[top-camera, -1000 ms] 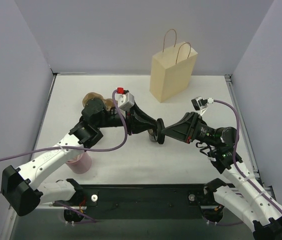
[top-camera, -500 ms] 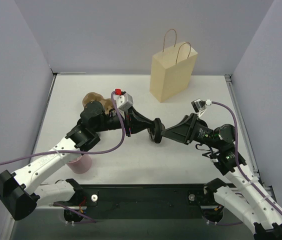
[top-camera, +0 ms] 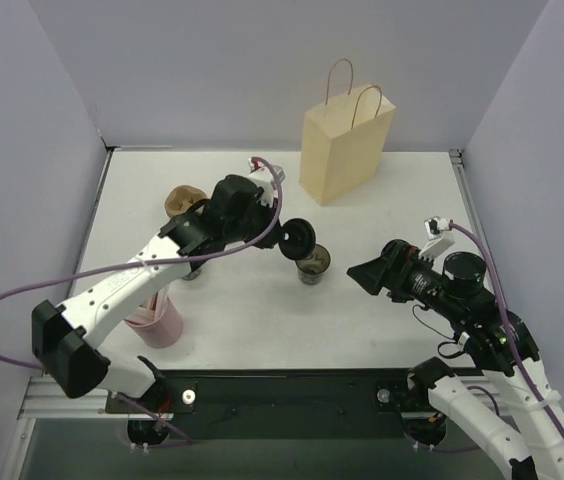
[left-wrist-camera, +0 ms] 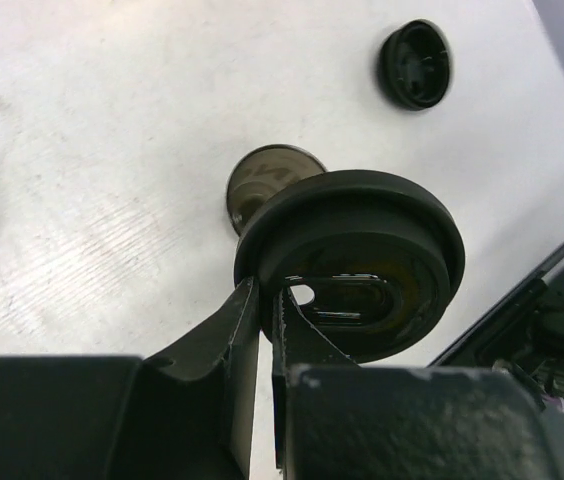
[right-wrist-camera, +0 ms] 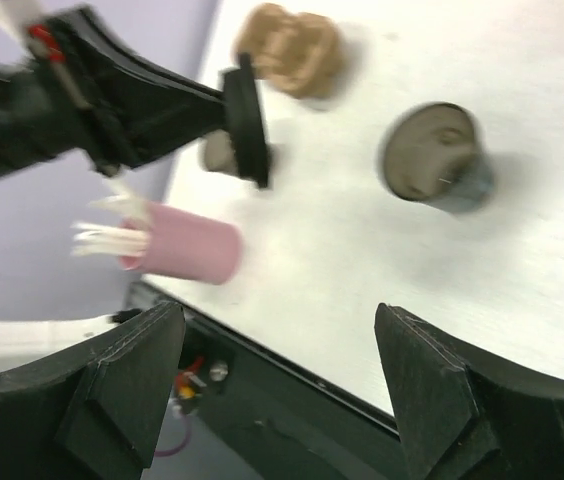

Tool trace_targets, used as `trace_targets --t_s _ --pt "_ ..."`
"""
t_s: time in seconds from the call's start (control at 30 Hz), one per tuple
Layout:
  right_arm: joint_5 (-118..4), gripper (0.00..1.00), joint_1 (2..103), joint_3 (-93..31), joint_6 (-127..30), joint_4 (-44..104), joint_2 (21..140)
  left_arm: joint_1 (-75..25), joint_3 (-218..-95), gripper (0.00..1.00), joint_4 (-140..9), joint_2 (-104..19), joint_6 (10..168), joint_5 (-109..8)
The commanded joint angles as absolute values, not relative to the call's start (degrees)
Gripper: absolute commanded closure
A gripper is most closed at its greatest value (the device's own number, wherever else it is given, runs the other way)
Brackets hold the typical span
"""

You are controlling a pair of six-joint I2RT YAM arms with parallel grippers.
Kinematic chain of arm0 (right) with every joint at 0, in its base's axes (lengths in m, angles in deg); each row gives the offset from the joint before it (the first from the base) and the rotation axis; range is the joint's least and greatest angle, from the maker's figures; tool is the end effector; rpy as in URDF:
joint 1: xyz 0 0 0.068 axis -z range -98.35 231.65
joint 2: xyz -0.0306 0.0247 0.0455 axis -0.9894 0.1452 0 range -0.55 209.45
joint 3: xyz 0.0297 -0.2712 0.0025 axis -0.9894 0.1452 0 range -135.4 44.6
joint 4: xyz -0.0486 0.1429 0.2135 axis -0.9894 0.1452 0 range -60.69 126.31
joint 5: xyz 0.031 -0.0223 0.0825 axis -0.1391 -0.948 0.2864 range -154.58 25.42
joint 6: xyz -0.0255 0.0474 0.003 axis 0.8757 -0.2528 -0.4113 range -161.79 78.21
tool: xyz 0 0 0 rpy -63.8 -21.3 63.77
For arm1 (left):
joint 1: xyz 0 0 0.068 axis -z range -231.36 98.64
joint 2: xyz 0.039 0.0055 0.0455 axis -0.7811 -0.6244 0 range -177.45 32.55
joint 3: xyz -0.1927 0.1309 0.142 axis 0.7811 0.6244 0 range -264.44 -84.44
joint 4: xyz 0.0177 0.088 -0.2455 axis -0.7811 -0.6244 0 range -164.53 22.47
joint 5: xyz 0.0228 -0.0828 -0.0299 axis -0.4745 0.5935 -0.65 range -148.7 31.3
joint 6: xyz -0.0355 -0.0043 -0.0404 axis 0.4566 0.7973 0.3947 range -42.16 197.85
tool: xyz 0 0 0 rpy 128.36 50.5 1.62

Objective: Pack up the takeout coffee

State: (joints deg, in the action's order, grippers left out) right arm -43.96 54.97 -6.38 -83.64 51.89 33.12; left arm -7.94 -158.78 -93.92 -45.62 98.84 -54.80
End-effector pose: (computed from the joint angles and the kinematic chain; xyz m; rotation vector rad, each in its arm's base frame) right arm 0.1043 0.0665 0.3801 -0.0577 1.8021 1.1805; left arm 0.2227 -0.2141 0.3603 0.4671 2.1362 -0.7328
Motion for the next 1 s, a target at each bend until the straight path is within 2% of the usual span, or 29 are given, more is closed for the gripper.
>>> trace_targets --t_s 0.0,0.17,0.33,0.7,0.97 --pt "-55.51 0.22 55.02 -8.04 -78.80 61.46 33.81 -7.77 -170.72 1.00 -107.42 -55.66 101.40 -63.52" --pt "-61.76 0.22 55.11 -7.26 -76.42 62.18 35.39 -7.24 -180.83 1.00 -112.79 -64.12 103.59 -64.77" --pt "-62.91 0.22 55.02 -7.25 -74.84 61.13 39.95 -6.71 -186.65 1.00 -114.98 -71.94 104.39 -63.63" --pt "-60.80 0.23 55.11 -8.13 -74.75 55.06 48.22 -5.66 -190.52 1.00 -117.54 -78.89 106.14 -62.83" --pt "-62.12 0.23 55.19 -3.74 -74.93 52.60 47.35 -5.48 -191.58 1.00 -119.03 -79.69 106.50 -63.54"
